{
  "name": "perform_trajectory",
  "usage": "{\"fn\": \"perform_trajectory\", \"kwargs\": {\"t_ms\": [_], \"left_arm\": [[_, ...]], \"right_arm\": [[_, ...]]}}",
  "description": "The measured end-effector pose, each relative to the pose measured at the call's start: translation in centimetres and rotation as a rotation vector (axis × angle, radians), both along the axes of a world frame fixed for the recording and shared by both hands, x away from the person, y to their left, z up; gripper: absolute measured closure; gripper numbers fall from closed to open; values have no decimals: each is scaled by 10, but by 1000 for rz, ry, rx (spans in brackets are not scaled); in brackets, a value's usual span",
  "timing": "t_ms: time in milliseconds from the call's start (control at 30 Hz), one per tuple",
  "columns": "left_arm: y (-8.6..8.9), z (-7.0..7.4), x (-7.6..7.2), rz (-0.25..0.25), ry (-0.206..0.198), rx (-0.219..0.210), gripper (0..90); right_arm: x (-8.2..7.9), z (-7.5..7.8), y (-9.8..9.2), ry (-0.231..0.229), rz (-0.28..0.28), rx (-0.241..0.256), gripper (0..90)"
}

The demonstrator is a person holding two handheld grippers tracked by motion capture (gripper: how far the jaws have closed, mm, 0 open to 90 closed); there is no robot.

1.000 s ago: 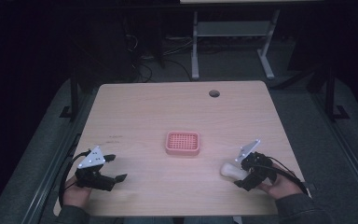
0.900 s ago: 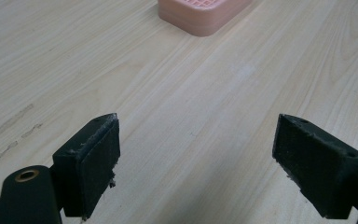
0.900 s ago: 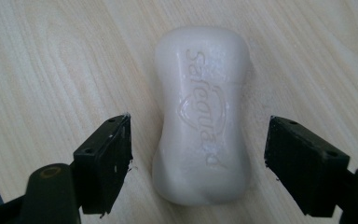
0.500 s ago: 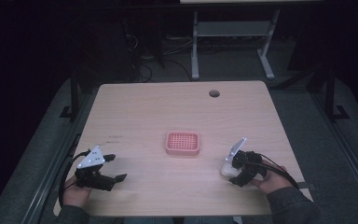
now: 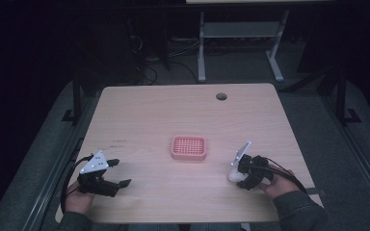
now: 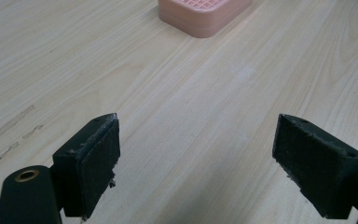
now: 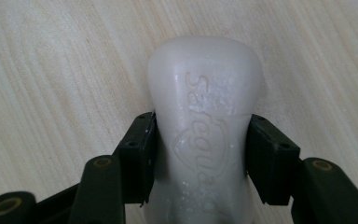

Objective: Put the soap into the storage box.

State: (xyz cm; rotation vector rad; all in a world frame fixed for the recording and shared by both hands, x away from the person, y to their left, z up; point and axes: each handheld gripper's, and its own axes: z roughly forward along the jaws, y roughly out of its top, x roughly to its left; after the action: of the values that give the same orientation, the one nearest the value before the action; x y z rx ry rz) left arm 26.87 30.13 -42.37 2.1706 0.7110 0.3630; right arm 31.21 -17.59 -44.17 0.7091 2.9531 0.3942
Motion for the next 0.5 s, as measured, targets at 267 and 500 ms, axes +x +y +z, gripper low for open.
{"fn": "perform_trajectory", "kwargs": {"t_ms": [267, 500], "left_arm": [[0, 0, 0, 0, -2, -1, 148], [1, 1, 0, 2, -3, -3, 148]], "right_arm": [[-2, 1, 5, 1, 55, -24, 491], [-5, 4, 10, -28, 82, -35, 492]]}}
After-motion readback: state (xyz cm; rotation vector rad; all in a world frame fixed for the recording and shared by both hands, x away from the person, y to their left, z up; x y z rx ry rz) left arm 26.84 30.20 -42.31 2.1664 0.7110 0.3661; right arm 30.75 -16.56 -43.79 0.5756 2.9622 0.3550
